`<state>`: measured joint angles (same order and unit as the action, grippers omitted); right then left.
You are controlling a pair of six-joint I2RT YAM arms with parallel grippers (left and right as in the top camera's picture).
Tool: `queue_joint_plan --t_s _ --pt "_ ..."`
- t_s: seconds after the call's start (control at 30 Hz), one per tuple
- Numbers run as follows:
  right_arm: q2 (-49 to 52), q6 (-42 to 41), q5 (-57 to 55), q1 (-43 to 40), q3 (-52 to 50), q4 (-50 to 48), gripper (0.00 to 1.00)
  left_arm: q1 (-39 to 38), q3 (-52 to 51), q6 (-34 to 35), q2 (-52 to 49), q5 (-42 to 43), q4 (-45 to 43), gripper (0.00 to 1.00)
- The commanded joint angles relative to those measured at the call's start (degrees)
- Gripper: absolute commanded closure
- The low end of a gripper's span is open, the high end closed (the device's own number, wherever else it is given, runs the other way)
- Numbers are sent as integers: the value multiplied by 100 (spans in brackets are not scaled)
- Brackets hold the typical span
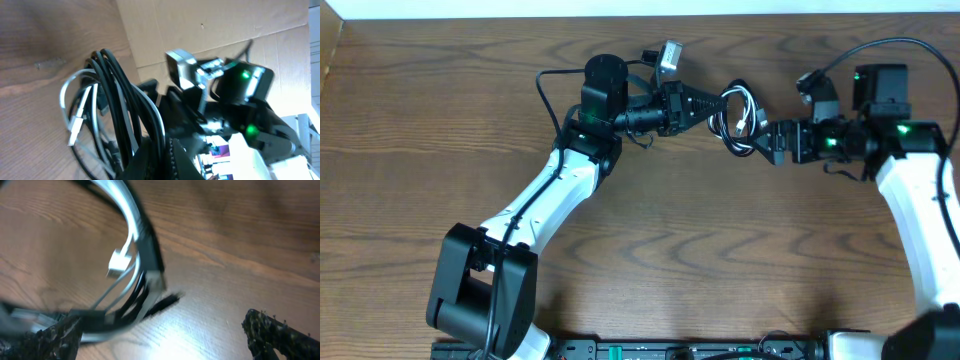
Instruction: Untangle cables
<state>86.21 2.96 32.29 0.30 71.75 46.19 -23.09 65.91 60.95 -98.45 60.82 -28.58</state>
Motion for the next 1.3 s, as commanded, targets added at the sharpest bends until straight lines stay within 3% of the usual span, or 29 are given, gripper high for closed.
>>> queue_joint_plan --t_s 0.0,0.47,0.77,0.9,0.93,1.03,1.27 --pt "251 -402 92 133 -33 -214 1 -11 22 90 192 179 -72 93" --pt "393 -826 81 302 -31 -1353 1 -13 22 291 192 306 -81 93" --pt "590 -916 20 612 -31 -1910 1 -13 22 1193 192 492 -1185 92" --pt "647 -931 -79 752 -31 -2083 1 -13 22 1248 192 546 -1429 93" --pt "651 -938 -160 776 -31 -2096 12 -13 22 1246 192 568 -1427 92" --pt "651 -940 -348 859 -31 -2083 99 -11 22 1213 192 584 -1419 92" --pt "651 -935 -699 859 -31 -1829 99 -11 22 597 192 575 -1316 92"
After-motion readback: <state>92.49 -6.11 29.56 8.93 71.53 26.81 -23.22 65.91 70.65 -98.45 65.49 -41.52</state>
